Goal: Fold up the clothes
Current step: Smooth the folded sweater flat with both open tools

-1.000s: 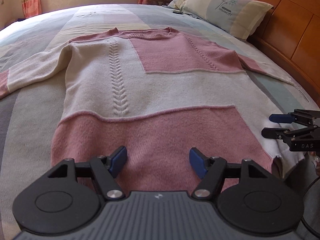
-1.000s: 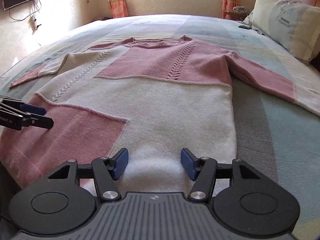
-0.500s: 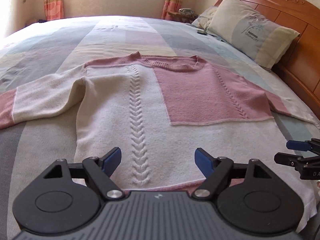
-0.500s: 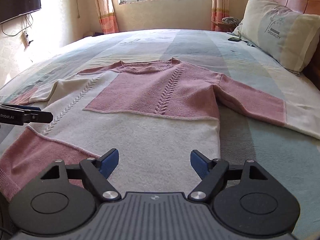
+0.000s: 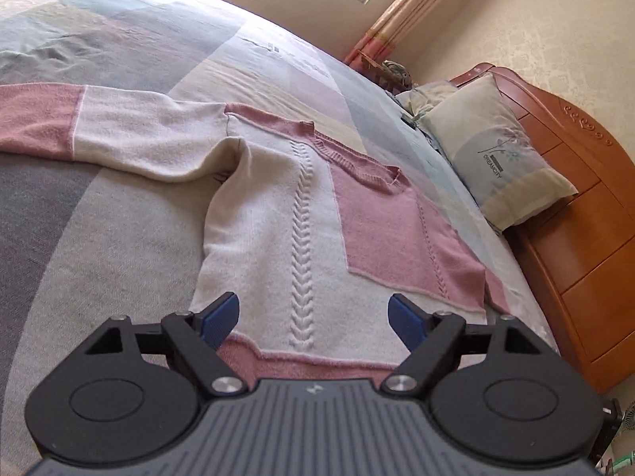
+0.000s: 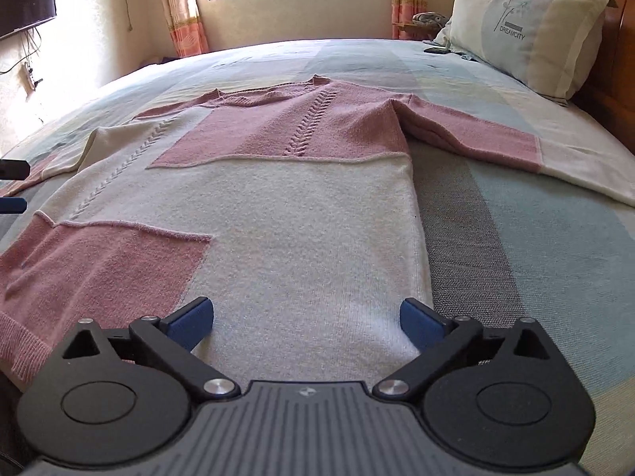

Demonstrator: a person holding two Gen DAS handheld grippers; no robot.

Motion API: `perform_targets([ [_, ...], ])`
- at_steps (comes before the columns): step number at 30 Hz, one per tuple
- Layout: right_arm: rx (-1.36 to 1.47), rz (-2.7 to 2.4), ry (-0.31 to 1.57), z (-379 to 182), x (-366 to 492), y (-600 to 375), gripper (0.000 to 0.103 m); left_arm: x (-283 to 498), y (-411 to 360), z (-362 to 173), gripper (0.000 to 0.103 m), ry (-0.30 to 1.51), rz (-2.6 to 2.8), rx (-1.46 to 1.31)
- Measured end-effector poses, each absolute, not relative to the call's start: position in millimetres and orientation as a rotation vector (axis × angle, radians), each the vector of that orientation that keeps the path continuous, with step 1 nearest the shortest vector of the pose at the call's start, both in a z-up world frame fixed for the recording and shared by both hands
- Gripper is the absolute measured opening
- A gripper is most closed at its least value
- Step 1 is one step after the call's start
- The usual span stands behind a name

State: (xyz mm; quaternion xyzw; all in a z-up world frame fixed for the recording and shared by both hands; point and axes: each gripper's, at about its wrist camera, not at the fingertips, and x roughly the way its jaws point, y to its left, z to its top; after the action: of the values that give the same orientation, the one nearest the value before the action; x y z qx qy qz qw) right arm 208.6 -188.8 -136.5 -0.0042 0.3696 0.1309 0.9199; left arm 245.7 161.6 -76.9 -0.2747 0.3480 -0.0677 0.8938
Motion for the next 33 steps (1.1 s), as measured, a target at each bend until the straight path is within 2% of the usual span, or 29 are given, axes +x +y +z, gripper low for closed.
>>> perform_targets([
  [4, -0.023, 0.268, 0.751, -138, 206, -188, 0.103, 286, 171, -108, 0.082, 0.814, -0.169, -0.704],
  [5, -0.011, 0.273, 0.751, -138, 206, -190, 0.103, 289, 174, -112, 0.070, 0.809, -0.140, -0.697],
  [6, 0.001, 0.277, 0.750, -137, 207, -192, 0.103, 287, 179, -111, 0.063, 0.809, -0.103, -0.678],
  [7, 0.013, 0.282, 0.749, -137, 207, -194, 0.103, 286, 183, -110, 0.050, 0.809, -0.066, -0.659],
  [8, 0.026, 0.286, 0.749, -136, 207, -196, 0.103, 284, 187, -108, 0.046, 0.809, -0.029, -0.640],
  [10, 0.048, 0.293, 0.746, -136, 207, -199, 0.103, 280, 193, -102, 0.046, 0.813, -0.026, -0.647],
  [12, 0.049, 0.296, 0.739, -137, 207, -200, 0.103, 277, 193, -92, 0.059, 0.805, -0.023, -0.619],
  [13, 0.043, 0.295, 0.735, -137, 207, -199, 0.103, 276, 187, -86, 0.069, 0.791, -0.044, -0.580],
  [16, 0.006, 0.282, 0.729, -139, 207, -193, 0.103, 275, 171, -80, 0.071, 0.818, -0.104, -0.533],
  [18, -0.012, 0.276, 0.730, -140, 207, -190, 0.103, 274, 167, -90, 0.071, 0.899, -0.077, -0.535],
  [19, -0.015, 0.277, 0.732, -140, 207, -190, 0.103, 271, 168, -97, 0.065, 0.941, -0.044, -0.539],
  [22, 0.018, 0.285, 0.732, -139, 208, -195, 0.103, 249, 176, -95, 0.047, 0.920, -0.002, -0.497],
  [26, 0.047, 0.285, 0.731, -138, 208, -198, 0.103, 230, 177, -73, 0.063, 0.890, -0.042, -0.535],
  [29, 0.020, 0.274, 0.732, -139, 208, -194, 0.103, 224, 164, -74, 0.068, 0.906, -0.159, -0.579],
  [31, 0.005, 0.266, 0.737, -139, 208, -191, 0.103, 221, 161, -87, 0.068, 0.973, -0.092, -0.559],
  [32, 0.006, 0.265, 0.740, -138, 208, -191, 0.103, 213, 164, -91, 0.058, 0.970, -0.062, -0.546],
  [33, 0.013, 0.266, 0.742, -138, 207, -192, 0.103, 204, 168, -96, 0.054, 0.960, -0.036, -0.533],
])
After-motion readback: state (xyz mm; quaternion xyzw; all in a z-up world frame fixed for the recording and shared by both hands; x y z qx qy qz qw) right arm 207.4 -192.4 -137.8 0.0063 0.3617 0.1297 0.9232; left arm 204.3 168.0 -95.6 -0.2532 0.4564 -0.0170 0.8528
